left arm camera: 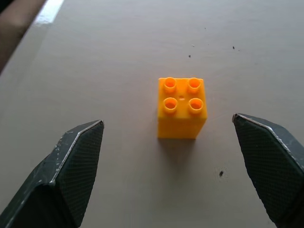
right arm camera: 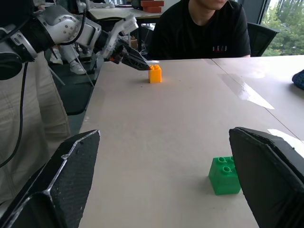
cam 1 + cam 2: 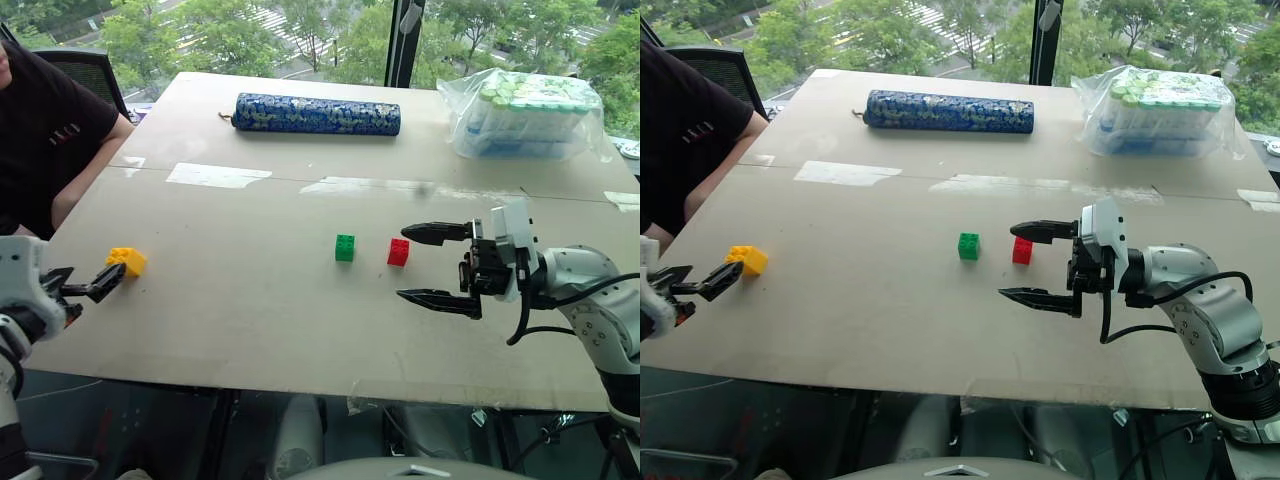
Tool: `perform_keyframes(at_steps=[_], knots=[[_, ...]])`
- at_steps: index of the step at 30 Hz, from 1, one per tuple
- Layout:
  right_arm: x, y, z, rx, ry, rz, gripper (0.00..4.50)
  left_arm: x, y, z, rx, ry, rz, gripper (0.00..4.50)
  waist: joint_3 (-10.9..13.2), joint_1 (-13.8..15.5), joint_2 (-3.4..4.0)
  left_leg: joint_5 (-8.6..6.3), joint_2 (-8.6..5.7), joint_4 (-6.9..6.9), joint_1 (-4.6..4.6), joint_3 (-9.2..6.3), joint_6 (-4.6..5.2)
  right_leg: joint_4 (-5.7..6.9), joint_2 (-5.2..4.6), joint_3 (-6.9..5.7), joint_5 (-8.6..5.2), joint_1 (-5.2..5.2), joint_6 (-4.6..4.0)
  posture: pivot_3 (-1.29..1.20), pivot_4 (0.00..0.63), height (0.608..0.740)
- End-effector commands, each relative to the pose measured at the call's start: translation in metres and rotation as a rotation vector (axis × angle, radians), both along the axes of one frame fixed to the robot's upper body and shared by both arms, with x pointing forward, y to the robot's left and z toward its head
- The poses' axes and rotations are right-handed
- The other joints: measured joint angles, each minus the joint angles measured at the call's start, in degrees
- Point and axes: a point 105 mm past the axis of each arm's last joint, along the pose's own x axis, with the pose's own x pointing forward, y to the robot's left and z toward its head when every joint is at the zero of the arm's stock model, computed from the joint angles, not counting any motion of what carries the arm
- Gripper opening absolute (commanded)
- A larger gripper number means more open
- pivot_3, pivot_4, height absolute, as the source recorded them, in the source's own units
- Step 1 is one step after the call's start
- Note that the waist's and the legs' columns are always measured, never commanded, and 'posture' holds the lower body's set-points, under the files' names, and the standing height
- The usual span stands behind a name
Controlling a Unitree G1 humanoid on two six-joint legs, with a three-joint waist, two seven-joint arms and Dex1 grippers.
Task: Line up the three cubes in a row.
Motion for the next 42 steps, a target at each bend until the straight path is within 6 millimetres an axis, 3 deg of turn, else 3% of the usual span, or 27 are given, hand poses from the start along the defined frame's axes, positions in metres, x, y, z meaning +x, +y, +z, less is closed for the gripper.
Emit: perform_keyframes(at_steps=[1,3,8,11,14,17,21,25,30,42], knots=[[-0.008,-0.001,0.012,-0.009,-0.056,-0.007,4.5,0.018,0.005,0.003,0.049,-0.001,-0.045,4.21,-0.01,-0.08,-0.02,0.0,0.0,-0.05,0.0,0.0,0.0,-0.01,0.0,-0.01,-0.02,-0.01,-0.03,0.0,0.15,0.74],[-0.009,-0.003,0.013,-0.015,-0.06,-0.019,4.5,0.024,0.007,0.0,0.079,0.012,-0.05,3.69,-0.01,-0.15,-0.01,0.0,0.0,-0.15,0.0,0.03,0.0,-0.03,0.0,0.01,-0.02,-0.03,-0.04,0.0,0.15,0.74],[-0.013,-0.007,0.013,-0.024,-0.052,-0.051,4.5,0.03,-0.001,-0.001,0.075,-0.007,-0.127,1.37,-0.01,-0.94,-0.02,0.0,0.01,-0.23,0.0,0.12,0.0,-0.05,0.01,0.12,-0.03,-0.11,-0.04,0.0,0.15,0.74],[-0.014,-0.008,0.012,-0.027,-0.047,-0.062,4.5,0.038,-0.024,0.015,0.079,-0.084,-0.274,1.34,-0.01,-1.22,-0.03,0.0,0.01,-0.23,0.0,0.08,-0.01,-0.01,0.01,0.08,-0.03,-0.11,-0.04,0.0,0.15,0.74],[-0.015,-0.011,0.012,-0.035,-0.047,-0.074,4.5,0.046,-0.084,0.035,0.028,-0.131,-0.601,1.34,-0.02,-0.71,-0.06,0.01,0.0,-0.19,0.0,0.06,-0.02,0.0,0.0,0.02,-0.03,-0.06,-0.04,0.0,0.15,0.74],[-0.016,-0.015,0.013,-0.042,-0.05,-0.095,4.5,0.05,-0.136,0.03,0.069,-0.063,-0.921,1.34,-0.01,0.14,-0.03,0.01,-0.02,-0.17,0.0,0.06,-0.02,-0.01,-0.01,0.03,-0.03,-0.03,-0.04,0.0,0.15,0.74],[-0.019,-0.022,0.013,-0.064,-0.057,-0.124,4.5,0.068,-0.176,0.018,0.173,0.02,-1.203,1.34,-0.01,0.07,-0.01,0.02,-0.06,-0.17,0.0,0.03,-0.02,-0.02,0.05,0.02,-0.03,-0.02,-0.04,0.0,0.15,0.74],[-0.023,-0.027,0.012,-0.089,-0.065,-0.151,4.5,0.089,-0.196,0.011,0.283,0.057,-1.355,1.34,0.01,-0.6,0.0,0.01,-0.06,-0.18,-0.01,0.07,-0.01,-0.06,0.16,0.21,-0.03,-0.06,-0.03,0.0,0.15,0.74],[-0.025,-0.033,0.013,-0.096,-0.075,-0.197,4.5,0.102,-0.204,0.008,0.363,0.077,-1.438,1.34,0.02,-1.46,0.0,0.01,-0.06,-0.21,-0.05,0.02,-0.01,-0.1,0.22,0.27,-0.03,-0.11,-0.03,0.0,0.15,0.74],[-0.032,-0.035,0.013,-0.092,-0.073,-0.251,4.5,0.105,-0.21,0.004,0.417,0.121,-1.508,1.34,0.02,-1.5,-0.01,0.01,-0.06,-0.19,-0.09,-0.01,-0.01,-0.1,0.2,0.23,-0.03,-0.11,-0.01,0.0,0.15,0.74]])
